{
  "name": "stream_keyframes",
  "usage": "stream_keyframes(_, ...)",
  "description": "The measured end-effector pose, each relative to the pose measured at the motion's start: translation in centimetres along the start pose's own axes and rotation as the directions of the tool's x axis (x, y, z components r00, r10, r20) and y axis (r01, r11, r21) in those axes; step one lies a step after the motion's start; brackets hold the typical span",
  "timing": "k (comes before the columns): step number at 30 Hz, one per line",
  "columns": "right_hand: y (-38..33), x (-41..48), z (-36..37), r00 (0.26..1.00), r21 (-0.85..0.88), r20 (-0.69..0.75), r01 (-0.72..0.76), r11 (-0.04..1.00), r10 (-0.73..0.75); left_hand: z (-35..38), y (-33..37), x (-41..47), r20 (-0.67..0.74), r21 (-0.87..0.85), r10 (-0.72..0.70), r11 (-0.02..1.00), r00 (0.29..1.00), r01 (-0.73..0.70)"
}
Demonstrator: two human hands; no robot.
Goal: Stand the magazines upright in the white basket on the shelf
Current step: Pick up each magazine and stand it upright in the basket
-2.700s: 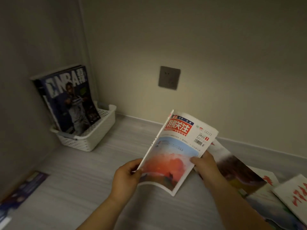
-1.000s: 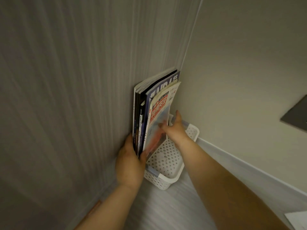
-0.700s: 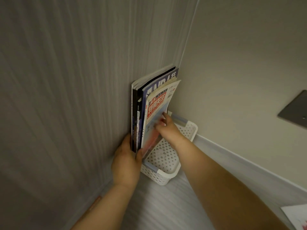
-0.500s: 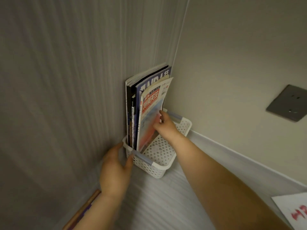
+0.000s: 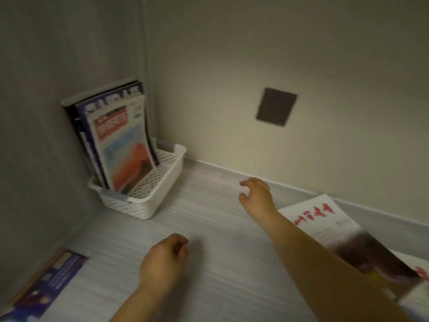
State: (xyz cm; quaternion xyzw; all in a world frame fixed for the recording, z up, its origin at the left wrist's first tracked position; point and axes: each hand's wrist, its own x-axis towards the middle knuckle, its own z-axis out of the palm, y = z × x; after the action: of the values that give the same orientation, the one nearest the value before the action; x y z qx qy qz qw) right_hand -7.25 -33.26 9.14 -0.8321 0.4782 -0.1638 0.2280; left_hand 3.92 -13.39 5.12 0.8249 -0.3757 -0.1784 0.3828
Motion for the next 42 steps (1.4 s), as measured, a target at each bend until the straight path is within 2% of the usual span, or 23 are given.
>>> stream_keyframes(3, 8.1, -2.9, -3.8, 0.992, -0.088, -0.056, -0.116, 0.989, 0.111, 3.9, 2.6, -1.8, 0.166, 0.02, 0.025, 0.999, 0.986, -0.028)
stream_keyframes(5, 13.2, -5.0, -6.2, 0.98, -0.219, -0.073, -0.195, 0.956, 0.183, 6.4, 4.3, -2.7, 0.278, 0.012, 0.042, 0.999, 0.96, -0.047)
stream_keyframes(7, 17.8, -7.2, -8.4, 0.96, -0.273, -0.092, -0.278, 0.921, 0.263, 8.9, 5.8, -3.6, 0.357, 0.0, 0.046, 0.999, 0.933, -0.05)
stream_keyframes(10, 23.5, -10.3, -10.4, 0.947, -0.351, -0.117, -0.322, 0.879, 0.3, 12.5, 8.1, -4.8, 0.425, -0.06, 0.033, 0.998, 0.905, -0.008)
stream_keyframes(14, 28.8, -13.3, -10.5, 0.931, -0.484, 0.023, -0.309, 0.819, 0.364, 16.9, 11.0, -6.6, 0.444, -0.19, -0.04, 0.972, 0.895, 0.138)
stream_keyframes(16, 30.2, -14.3, -9.9, 0.925, -0.5, 0.08, -0.286, 0.817, 0.372, 18.9, 12.2, -7.2, 0.447, -0.229, -0.081, 0.952, 0.891, 0.202)
stream_keyframes(19, 30.9, -14.8, -9.3, 0.936, -0.48, 0.062, -0.277, 0.832, 0.348, 21.7, 14.5, -7.8, 0.462, -0.206, -0.119, 0.949, 0.879, 0.237)
stream_keyframes(22, 31.2, -14.7, -9.2, 0.938, -0.431, 0.068, -0.279, 0.858, 0.339, 24.4, 17.0, -8.3, 0.492, -0.148, -0.071, 0.975, 0.868, 0.164)
stream_keyframes(24, 31.4, -14.8, -9.2, 0.943, -0.401, 0.066, -0.275, 0.874, 0.327, 25.8, 18.2, -8.3, 0.469, -0.13, -0.09, 0.977, 0.879, 0.169)
stream_keyframes(26, 31.5, -14.8, -9.2, 0.946, -0.388, 0.062, -0.27, 0.881, 0.317, 26.5, 18.5, -7.7, 0.408, -0.16, -0.194, 0.947, 0.892, 0.28)
stream_keyframes(27, 31.6, -14.8, -9.2, 0.948, -0.382, 0.057, -0.268, 0.884, 0.312, 26.5, 18.4, -7.2, 0.409, -0.203, -0.261, 0.908, 0.874, 0.366)
stream_keyframes(29, 31.7, -14.8, -8.9, 0.95, -0.372, 0.045, -0.27, 0.888, 0.308, 26.2, 18.4, -6.5, 0.472, -0.306, -0.324, 0.812, 0.82, 0.497)
stream_keyframes(31, 31.7, -14.9, -8.9, 0.951, -0.37, 0.037, -0.273, 0.888, 0.308, 26.1, 19.0, -6.1, 0.544, -0.368, -0.308, 0.748, 0.781, 0.552)
stream_keyframes(35, 31.9, -14.9, -8.8, 0.953, -0.362, 0.027, -0.272, 0.892, 0.301, 26.8, 20.7, -5.9, 0.574, -0.32, -0.145, 0.866, 0.806, 0.384)
stream_keyframes(38, 31.9, -14.9, -8.7, 0.951, -0.357, 0.027, -0.277, 0.892, 0.307, 27.1, 21.4, -6.6, 0.613, -0.256, -0.093, 0.916, 0.785, 0.309)
stream_keyframes(42, 31.7, -15.0, -8.8, 0.951, -0.36, 0.025, -0.279, 0.89, 0.308, 27.4, 20.9, -7.7, 0.511, -0.216, -0.015, 0.966, 0.86, 0.145)
